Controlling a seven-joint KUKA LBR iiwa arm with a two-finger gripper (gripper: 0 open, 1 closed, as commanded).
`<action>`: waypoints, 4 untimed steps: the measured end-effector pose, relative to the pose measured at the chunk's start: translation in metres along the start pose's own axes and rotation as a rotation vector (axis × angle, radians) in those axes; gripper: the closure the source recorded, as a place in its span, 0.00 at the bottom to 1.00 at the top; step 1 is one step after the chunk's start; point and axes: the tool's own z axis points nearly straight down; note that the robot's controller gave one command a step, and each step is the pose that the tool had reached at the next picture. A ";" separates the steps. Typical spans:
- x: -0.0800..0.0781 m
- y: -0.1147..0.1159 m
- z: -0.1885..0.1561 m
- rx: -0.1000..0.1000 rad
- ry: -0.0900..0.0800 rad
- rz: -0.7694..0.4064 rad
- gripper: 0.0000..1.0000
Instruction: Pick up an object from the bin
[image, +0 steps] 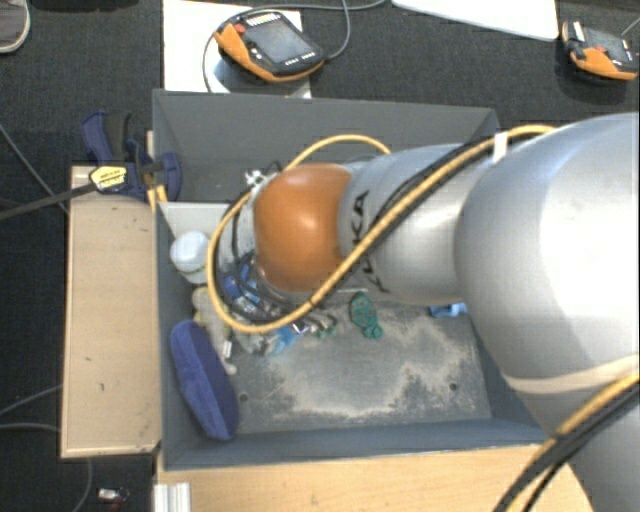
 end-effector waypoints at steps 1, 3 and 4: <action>-0.040 0.006 0.024 0.003 0.008 0.031 1.00; 0.041 0.028 0.019 0.005 -0.003 0.222 1.00; 0.046 0.032 0.020 0.006 -0.007 0.205 1.00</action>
Offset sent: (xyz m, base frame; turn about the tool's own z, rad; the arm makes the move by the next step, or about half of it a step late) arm -0.0017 0.0266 -0.0216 0.1480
